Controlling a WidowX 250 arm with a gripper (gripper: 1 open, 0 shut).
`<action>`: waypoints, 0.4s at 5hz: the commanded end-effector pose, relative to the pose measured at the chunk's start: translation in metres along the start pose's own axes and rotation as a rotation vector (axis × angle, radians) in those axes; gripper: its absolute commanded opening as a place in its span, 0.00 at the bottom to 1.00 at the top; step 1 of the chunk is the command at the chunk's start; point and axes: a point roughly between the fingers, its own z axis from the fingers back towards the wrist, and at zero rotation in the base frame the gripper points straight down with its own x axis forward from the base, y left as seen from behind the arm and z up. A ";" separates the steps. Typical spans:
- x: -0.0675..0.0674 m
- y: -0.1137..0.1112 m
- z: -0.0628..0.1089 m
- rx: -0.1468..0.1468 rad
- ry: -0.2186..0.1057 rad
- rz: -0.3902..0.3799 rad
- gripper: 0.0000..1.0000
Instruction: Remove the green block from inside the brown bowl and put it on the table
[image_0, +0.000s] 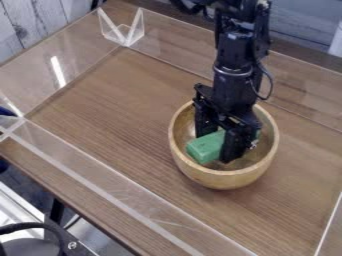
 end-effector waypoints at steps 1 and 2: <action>0.008 0.004 0.025 0.019 -0.086 0.006 1.00; 0.008 0.004 0.026 0.018 -0.087 0.006 1.00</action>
